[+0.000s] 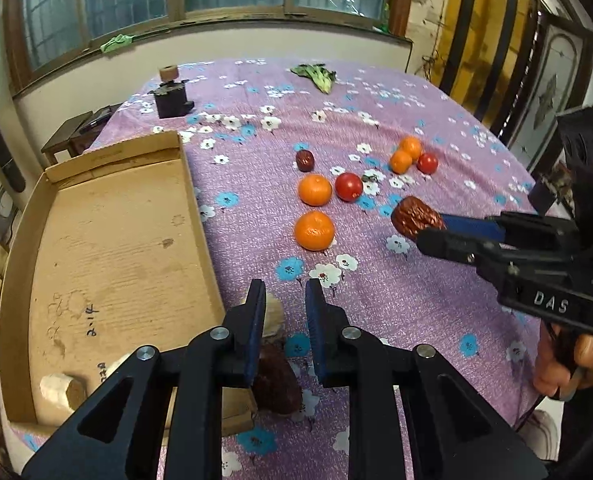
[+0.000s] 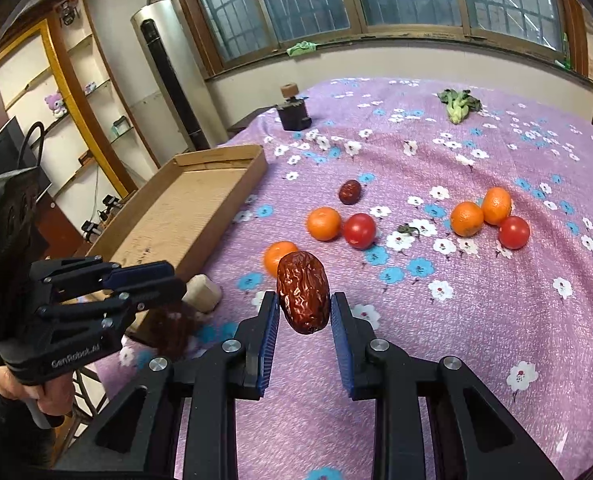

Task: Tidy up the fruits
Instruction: 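Grasp an orange with the left gripper while the right holds the date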

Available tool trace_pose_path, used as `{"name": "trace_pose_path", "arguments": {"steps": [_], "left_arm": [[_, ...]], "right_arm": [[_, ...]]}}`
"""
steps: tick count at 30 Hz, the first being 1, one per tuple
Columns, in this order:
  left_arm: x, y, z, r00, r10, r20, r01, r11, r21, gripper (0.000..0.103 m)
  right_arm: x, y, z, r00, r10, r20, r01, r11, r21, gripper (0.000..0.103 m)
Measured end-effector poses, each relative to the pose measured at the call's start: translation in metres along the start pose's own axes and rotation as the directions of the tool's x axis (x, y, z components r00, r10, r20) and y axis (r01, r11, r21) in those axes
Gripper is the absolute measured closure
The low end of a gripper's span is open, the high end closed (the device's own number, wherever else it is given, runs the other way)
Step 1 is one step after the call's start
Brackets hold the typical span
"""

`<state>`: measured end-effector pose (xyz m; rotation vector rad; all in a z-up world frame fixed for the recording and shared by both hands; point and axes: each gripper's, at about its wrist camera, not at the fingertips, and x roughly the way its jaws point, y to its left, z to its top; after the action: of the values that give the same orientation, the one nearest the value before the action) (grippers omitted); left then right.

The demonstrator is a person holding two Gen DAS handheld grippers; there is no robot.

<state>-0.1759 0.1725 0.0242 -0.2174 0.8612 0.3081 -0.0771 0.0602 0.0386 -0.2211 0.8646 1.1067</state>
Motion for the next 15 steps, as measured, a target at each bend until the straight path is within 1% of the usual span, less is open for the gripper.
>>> {"name": "trace_pose_path", "arguments": {"steps": [1,4,8,11,13,14,15], "left_arm": [[-0.002,0.003,-0.001,1.0,0.001,0.003,-0.001,1.0,-0.009,0.092],[-0.004,0.009,-0.003,1.0,-0.005,0.002,0.005,1.0,-0.023,0.093],[-0.003,0.008,-0.008,1.0,-0.007,-0.01,0.007,1.0,-0.002,0.093],[0.0,0.006,-0.008,0.999,-0.03,-0.025,0.03,1.0,0.006,0.093],[0.006,0.001,-0.002,0.999,-0.038,-0.029,0.038,0.999,0.009,0.089],[0.01,-0.002,0.001,0.999,-0.034,-0.034,0.035,0.999,0.014,0.084],[0.015,-0.006,0.006,0.999,-0.03,-0.036,0.031,0.999,0.021,0.083]], "right_arm": [[-0.002,0.003,0.0,1.0,0.003,0.002,-0.003,1.0,-0.005,0.076],[-0.004,0.008,-0.001,1.0,0.007,0.005,-0.007,1.0,-0.013,0.076],[-0.006,0.011,-0.003,1.0,0.011,0.006,-0.011,1.0,-0.012,0.076],[-0.006,0.011,-0.005,1.0,0.014,0.004,-0.014,1.0,-0.011,0.076],[-0.005,0.01,-0.005,1.0,0.012,0.003,-0.012,1.0,-0.009,0.076],[-0.004,0.008,-0.006,1.0,0.011,0.002,-0.011,1.0,-0.005,0.076],[-0.004,0.007,-0.006,1.0,0.01,0.002,-0.01,1.0,-0.001,0.076]]}}
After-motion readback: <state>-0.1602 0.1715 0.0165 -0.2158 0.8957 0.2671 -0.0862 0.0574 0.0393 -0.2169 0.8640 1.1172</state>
